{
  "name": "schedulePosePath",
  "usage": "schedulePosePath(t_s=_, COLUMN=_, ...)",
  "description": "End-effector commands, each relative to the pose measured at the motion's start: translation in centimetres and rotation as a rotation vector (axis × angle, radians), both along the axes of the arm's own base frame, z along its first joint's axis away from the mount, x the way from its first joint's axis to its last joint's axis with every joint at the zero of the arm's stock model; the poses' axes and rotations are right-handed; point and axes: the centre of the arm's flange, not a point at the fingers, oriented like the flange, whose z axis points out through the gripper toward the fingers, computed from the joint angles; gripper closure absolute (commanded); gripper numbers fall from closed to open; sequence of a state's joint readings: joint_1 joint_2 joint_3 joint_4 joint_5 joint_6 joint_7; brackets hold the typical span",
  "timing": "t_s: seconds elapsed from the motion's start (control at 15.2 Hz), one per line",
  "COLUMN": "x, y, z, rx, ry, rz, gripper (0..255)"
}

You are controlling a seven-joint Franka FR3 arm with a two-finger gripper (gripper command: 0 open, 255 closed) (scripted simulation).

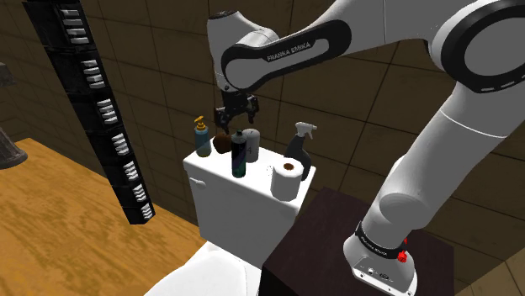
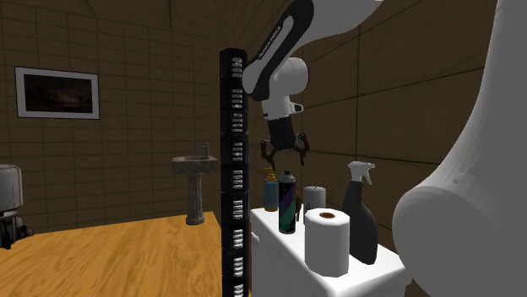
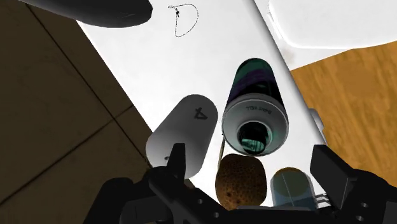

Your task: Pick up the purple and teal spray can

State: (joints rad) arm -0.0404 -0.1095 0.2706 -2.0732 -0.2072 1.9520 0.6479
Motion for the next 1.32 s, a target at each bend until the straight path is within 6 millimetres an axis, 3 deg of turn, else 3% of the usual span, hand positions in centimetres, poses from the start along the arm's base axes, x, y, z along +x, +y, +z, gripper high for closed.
schedulePosePath(t_s=0.0, x=0.8, y=0.3, z=-0.9, rx=-0.016, ry=-0.010, rz=-0.006, gripper=0)
schedulePosePath(t_s=0.53, x=0.8, y=0.3, z=-4.4, rx=-0.016, ry=-0.010, rz=-0.006, gripper=0)
schedulePosePath(t_s=0.59, x=0.8, y=0.3, z=-4.4, rx=-0.016, ry=-0.010, rz=-0.006, gripper=255)
schedulePosePath(t_s=1.25, x=0.8, y=0.3, z=-3.9, rx=-0.016, ry=-0.010, rz=-0.006, gripper=255)
